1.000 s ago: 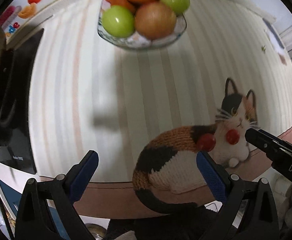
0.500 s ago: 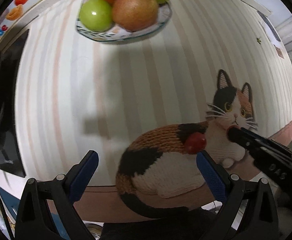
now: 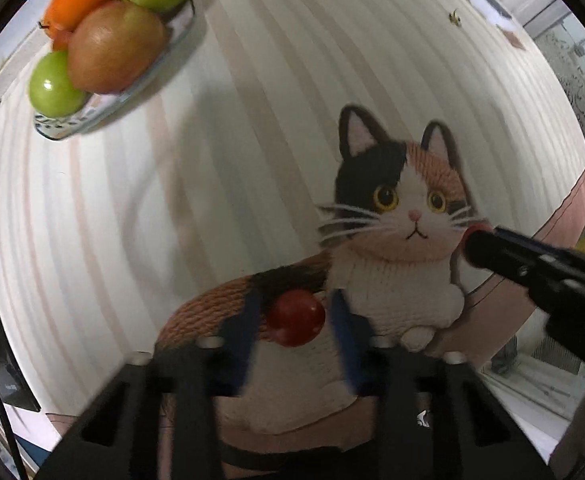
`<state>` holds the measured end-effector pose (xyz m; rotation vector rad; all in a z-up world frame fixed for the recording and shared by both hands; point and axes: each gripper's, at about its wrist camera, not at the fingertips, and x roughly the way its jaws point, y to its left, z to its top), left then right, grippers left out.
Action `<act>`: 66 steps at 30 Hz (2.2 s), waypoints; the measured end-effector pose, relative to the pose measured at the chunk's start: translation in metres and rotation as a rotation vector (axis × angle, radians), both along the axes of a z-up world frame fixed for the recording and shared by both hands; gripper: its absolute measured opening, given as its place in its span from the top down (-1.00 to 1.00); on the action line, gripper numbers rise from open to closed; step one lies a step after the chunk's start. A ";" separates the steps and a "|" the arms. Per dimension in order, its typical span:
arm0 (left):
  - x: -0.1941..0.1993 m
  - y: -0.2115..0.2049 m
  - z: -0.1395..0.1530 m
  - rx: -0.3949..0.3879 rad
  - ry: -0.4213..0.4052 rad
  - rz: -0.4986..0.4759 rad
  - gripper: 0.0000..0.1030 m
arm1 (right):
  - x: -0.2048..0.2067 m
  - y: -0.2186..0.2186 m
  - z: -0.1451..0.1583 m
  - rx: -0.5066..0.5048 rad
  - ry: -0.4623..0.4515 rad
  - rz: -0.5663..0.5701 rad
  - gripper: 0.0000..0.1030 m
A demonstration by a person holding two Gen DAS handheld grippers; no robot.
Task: Organize fruits
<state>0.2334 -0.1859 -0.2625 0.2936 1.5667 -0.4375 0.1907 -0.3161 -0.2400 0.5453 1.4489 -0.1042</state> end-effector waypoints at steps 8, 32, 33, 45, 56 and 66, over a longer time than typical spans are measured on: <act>0.018 0.029 0.023 -0.047 -0.054 0.093 0.51 | 0.013 0.000 0.013 0.009 -0.037 0.026 0.45; 0.152 0.139 0.051 -0.138 -0.130 0.473 0.49 | 0.198 0.052 -0.002 0.322 -0.148 0.011 0.45; 0.156 0.138 0.050 -0.136 -0.127 0.473 0.48 | 0.200 0.054 -0.002 0.309 -0.148 0.023 0.45; 0.169 0.130 0.031 -0.113 -0.102 0.498 0.39 | 0.198 0.055 -0.015 0.281 -0.124 0.035 0.43; 0.165 0.142 0.052 -0.130 -0.133 0.548 -0.48 | 0.196 0.048 -0.008 0.267 -0.110 0.054 -0.61; 0.139 0.145 0.095 0.009 -0.270 0.484 -0.87 | 0.164 0.073 0.064 -0.224 -0.197 0.256 -0.88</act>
